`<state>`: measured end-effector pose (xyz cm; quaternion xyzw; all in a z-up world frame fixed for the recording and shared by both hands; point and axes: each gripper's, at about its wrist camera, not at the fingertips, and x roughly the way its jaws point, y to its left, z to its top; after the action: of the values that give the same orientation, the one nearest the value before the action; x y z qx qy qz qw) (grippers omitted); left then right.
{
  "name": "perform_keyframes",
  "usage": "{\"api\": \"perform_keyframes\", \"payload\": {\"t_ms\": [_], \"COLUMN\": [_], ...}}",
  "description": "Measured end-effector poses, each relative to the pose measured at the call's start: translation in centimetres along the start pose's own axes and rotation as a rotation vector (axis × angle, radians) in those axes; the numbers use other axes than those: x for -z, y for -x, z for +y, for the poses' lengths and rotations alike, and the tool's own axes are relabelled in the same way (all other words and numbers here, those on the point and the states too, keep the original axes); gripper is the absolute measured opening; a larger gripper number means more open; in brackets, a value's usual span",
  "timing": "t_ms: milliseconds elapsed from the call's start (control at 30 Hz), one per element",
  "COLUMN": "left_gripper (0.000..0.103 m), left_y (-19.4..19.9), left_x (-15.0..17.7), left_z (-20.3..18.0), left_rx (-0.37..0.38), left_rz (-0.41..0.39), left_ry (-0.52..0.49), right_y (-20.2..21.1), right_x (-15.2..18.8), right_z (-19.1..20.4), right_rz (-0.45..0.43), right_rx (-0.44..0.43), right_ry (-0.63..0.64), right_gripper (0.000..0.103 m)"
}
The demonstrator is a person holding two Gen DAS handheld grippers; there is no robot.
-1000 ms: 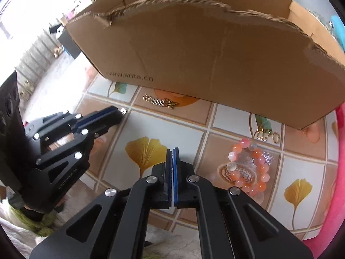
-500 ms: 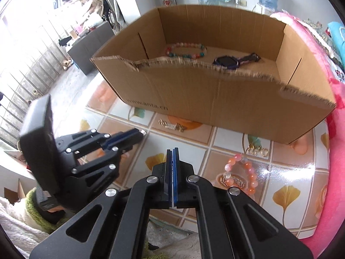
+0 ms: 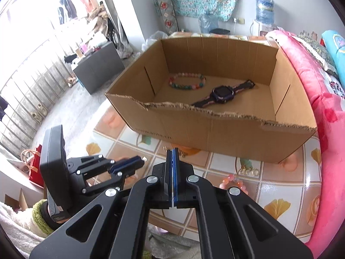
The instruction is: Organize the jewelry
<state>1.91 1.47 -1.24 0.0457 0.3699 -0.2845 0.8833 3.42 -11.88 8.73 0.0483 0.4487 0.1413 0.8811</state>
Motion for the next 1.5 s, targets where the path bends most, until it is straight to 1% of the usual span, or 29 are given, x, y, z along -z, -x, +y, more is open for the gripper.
{"api": "perform_keyframes", "payload": {"t_ms": [167,267,400,500,567,600,667,700,767,800,867,900,1067,1133,1267,1333,1367,1400,1467,1500], "left_gripper": [0.004,0.004,0.004,0.004,0.004,0.004,0.004,0.004,0.004,0.004,0.004,0.004,0.004,0.004,0.004,0.004,0.004,0.004,0.005,0.005], "left_y": [2.2,4.2,7.5,8.6,8.7,8.2,7.0,6.0,3.6,1.8,-1.8,-3.0,-10.0,-11.3,-12.5,-12.8,-12.8,-12.7,-12.3,-12.0], "left_x": [-1.2,-2.7,-6.1,-9.1,-11.0,-12.5,-14.1,-15.1,-16.6,-17.4,-18.4,-18.7,-19.5,-19.2,-19.1,-19.3,-19.3,-19.4,-19.5,-19.4], "left_z": [-1.0,-1.8,-2.5,-2.8,-2.7,-2.7,-2.9,-2.9,-3.1,-3.3,-3.9,-4.1,-5.4,-5.4,-5.6,-5.7,-5.7,-5.7,-5.4,-5.1], "left_rx": [0.006,0.024,0.09,0.122,0.147,0.154,0.16,0.164,0.188,0.197,0.193,0.196,0.209,0.193,0.176,0.168,0.164,0.163,0.162,0.156], "left_rz": [-0.041,-0.088,-0.168,-0.195,-0.194,-0.183,-0.162,-0.135,-0.065,-0.015,0.078,0.109,0.305,0.352,0.408,0.411,0.411,0.407,0.397,0.39], "left_ry": [-0.015,-0.028,-0.037,-0.058,-0.065,-0.067,-0.074,-0.074,-0.062,-0.052,-0.054,-0.055,-0.074,-0.077,-0.072,-0.075,-0.073,-0.067,-0.057,-0.052], "right_y": [2.1,3.8,5.8,6.2,5.7,5.1,3.9,3.3,1.5,0.7,-1.0,-2.2,-6.0,-6.9,-8.3,-8.4,-8.2,-7.9,-7.0,-6.5], "right_x": [-1.1,-2.5,-5.0,-6.8,-8.3,-9.1,-10.0,-10.2,-10.9,-11.2,-11.7,-12.0,-12.7,-12.8,-12.8,-12.8,-12.8,-12.8,-12.8,-12.8], "right_z": [0.4,0.4,-0.4,-1.6,-3.2,-4.2,-5.7,-6.2,-7.8,-8.4,-9.7,-10.4,-12.0,-12.3,-12.7,-13.1,-13.2,-13.5,-13.6,-13.7], "right_rz": [-0.081,-0.138,-0.211,-0.229,-0.216,-0.197,-0.159,-0.138,-0.08,-0.059,-0.015,0.017,0.114,0.129,0.153,0.15,0.144,0.133,0.107,0.092], "right_rx": [-0.031,-0.048,-0.088,-0.097,-0.104,-0.111,-0.114,-0.118,-0.119,-0.11,-0.078,-0.068,0.002,0.026,0.077,0.073,0.072,0.067,0.061,0.053], "right_ry": [0.042,0.072,0.102,0.106,0.096,0.087,0.074,0.069,0.049,0.051,0.063,0.07,0.12,0.144,0.177,0.167,0.157,0.148,0.135,0.128], "right_gripper": [0.001,0.001,0.001,0.001,0.001,0.001,0.001,0.001,0.001,0.001,0.001,0.001,0.001,0.001,0.003,0.007,0.013,0.016,0.016,0.02]}}
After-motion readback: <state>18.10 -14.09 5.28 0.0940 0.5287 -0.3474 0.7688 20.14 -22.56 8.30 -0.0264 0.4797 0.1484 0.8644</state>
